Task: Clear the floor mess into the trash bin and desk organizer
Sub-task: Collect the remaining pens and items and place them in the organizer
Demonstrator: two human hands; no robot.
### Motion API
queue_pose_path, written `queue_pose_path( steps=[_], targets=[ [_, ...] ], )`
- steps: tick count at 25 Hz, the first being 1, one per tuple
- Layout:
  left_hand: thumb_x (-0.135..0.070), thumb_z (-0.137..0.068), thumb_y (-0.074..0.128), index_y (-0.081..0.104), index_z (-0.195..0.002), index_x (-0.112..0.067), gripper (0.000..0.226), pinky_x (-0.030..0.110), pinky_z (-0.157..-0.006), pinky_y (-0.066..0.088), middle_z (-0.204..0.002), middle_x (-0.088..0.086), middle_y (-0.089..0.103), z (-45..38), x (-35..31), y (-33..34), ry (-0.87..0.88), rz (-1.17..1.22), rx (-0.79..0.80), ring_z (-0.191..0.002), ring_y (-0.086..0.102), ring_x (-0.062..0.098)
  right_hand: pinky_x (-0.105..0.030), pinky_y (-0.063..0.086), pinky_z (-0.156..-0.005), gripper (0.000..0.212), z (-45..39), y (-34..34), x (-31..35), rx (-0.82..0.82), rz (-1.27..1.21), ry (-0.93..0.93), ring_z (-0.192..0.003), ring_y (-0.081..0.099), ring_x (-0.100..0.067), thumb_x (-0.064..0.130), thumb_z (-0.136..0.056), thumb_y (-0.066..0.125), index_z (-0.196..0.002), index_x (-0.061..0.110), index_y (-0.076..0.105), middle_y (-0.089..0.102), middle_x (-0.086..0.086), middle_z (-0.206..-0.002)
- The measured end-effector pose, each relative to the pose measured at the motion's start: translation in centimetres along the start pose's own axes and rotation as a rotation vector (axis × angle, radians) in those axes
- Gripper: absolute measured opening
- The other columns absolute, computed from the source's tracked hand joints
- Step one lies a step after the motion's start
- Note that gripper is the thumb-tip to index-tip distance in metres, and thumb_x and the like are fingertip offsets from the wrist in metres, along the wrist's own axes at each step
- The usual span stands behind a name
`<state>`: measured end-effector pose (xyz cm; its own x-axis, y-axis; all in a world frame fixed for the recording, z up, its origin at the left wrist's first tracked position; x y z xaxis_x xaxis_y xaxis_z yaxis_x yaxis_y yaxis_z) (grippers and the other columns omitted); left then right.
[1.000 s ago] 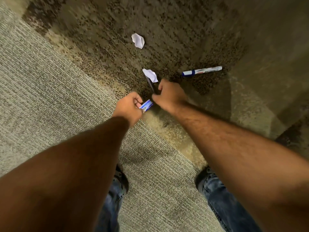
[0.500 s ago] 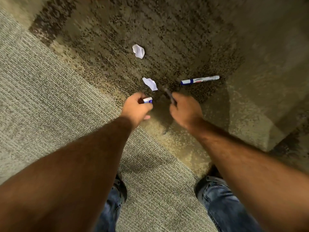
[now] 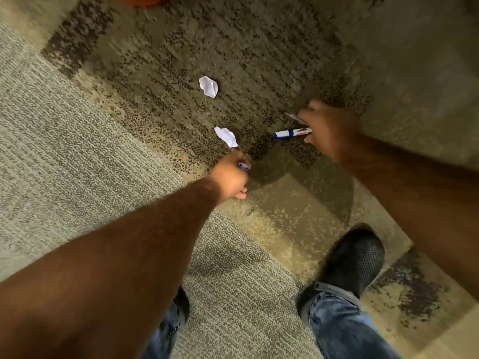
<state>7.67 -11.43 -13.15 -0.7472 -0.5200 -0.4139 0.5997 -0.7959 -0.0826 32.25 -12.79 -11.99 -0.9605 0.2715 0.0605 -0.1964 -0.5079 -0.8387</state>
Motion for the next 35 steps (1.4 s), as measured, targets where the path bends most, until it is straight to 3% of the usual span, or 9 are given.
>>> queue_pose_path(
  steps=[3, 7, 11, 14, 17, 21, 25, 30, 35],
  targets=[
    [0.015, -0.091, 0.045, 0.06, -0.085, -0.017, 0.036, 0.046, -0.082, 0.062, -0.098, 0.008, 0.058, 0.0, -0.4, -0.5, 0.022, 0.05, -0.078, -0.081, 0.057, 0.025, -0.037, 0.054, -0.078, 0.024, -1.2, 0.1, 0.2, 0.002, -0.041, -0.013, -0.097, 0.067, -0.031, 0.022, -0.085, 0.08, -0.105, 0.017, 0.068, 0.065, -0.007, -0.112],
    [-0.016, -0.102, 0.061, 0.067, -0.099, -0.015, 0.007, 0.036, -0.072, 0.055, -0.079, -0.004, 0.056, -0.1, -1.5, -0.4, 0.063, 0.221, -0.102, -0.064, 0.05, 0.013, -0.021, 0.041, -0.055, 0.013, -0.4, 0.8, 1.6, -0.065, -0.629, 0.132, -0.067, 0.064, -0.005, 0.031, -0.09, 0.076, -0.094, 0.024, 0.067, 0.063, 0.011, -0.074],
    [-0.046, -0.092, 0.075, 0.072, -0.11, -0.024, 0.029, 0.029, -0.067, 0.059, -0.091, -0.009, 0.077, 0.1, -3.6, -1.4, 0.165, 0.404, -0.214, -0.07, 0.071, 0.008, -0.014, 0.046, -0.057, 0.011, 1.1, 0.6, 8.2, -0.048, -1.019, 0.09, -0.069, 0.065, 0.004, 0.023, -0.096, 0.066, -0.107, 0.022, 0.071, 0.069, 0.009, -0.08],
    [-0.036, -0.093, 0.076, 0.075, -0.098, -0.016, 0.02, 0.021, -0.064, 0.06, -0.089, 0.001, 0.083, 0.0, -4.3, -2.6, 0.183, 0.681, -0.234, -0.079, 0.079, 0.01, -0.026, 0.053, -0.071, 0.029, 1.6, -1.0, 12.4, -0.119, -0.849, -0.028, -0.09, 0.07, -0.018, 0.018, -0.096, 0.065, -0.125, 0.016, 0.067, 0.072, -0.003, -0.1],
    [-0.025, -0.097, 0.071, 0.076, -0.093, -0.012, 0.014, 0.023, -0.069, 0.061, -0.092, 0.013, 0.082, 0.0, -3.6, -5.5, 0.185, 0.782, -0.369, -0.074, 0.076, 0.013, -0.024, 0.049, -0.081, 0.046, 1.0, -1.8, 15.8, -0.085, -0.724, -0.119, -0.1, 0.062, -0.018, 0.018, -0.09, 0.071, -0.135, 0.012, 0.062, 0.063, -0.005, -0.116],
    [-0.023, -0.1, 0.065, 0.073, -0.093, -0.004, 0.022, 0.034, -0.071, 0.058, -0.084, 0.015, 0.076, 0.0, -2.6, -8.8, 0.171, 0.755, -0.554, -0.072, 0.07, 0.021, -0.023, 0.048, -0.065, 0.044, -0.1, -2.3, 18.0, 0.009, -0.737, -0.182, -0.084, 0.062, -0.012, 0.04, -0.075, 0.072, -0.116, 0.024, 0.07, 0.057, 0.01, -0.095],
    [-0.023, -0.106, 0.057, 0.065, -0.092, -0.011, 0.019, 0.031, -0.061, 0.059, -0.081, 0.008, 0.07, -0.4, -2.0, -12.8, 0.195, 0.769, -0.589, -0.067, 0.07, 0.022, -0.021, 0.041, -0.052, 0.055, -1.3, -0.9, 15.3, 0.008, -0.884, 0.018, -0.063, 0.06, -0.004, 0.071, -0.069, 0.073, -0.105, 0.029, 0.07, 0.063, 0.012, -0.071],
    [-0.021, -0.106, 0.06, 0.06, -0.092, -0.015, 0.015, 0.034, -0.052, 0.053, -0.066, 0.002, 0.054, -1.0, -1.1, -14.3, 0.191, 0.707, -0.449, -0.051, 0.055, 0.019, -0.037, 0.056, -0.082, 0.055, -3.0, 0.8, 15.1, -0.027, -0.406, 0.018, -0.102, 0.067, -0.032, 0.037, -0.084, 0.08, -0.127, 0.02, 0.052, 0.068, -0.009, -0.11],
    [-0.017, -0.1, 0.068, 0.066, -0.112, -0.005, 0.017, 0.031, -0.056, 0.059, -0.075, 0.001, 0.054, -1.8, 0.0, -14.0, 0.12, 0.629, -0.414, -0.058, 0.053, 0.012, -0.037, 0.051, -0.075, 0.015, -4.5, -0.1, 17.4, -0.06, -0.286, -0.097, -0.098, 0.068, -0.034, 0.021, -0.098, 0.061, -0.112, 0.019, 0.059, 0.065, -0.008, -0.113]
  ],
)
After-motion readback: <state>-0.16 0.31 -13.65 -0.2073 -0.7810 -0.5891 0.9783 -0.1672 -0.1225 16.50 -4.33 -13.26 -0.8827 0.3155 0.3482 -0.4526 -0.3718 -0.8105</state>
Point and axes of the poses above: each hand's wrist, its own z-axis away from the middle knuckle, its own y-axis out of the palm, x = y × z, the point moved 7 cm from there along -z, towards the middle knuckle
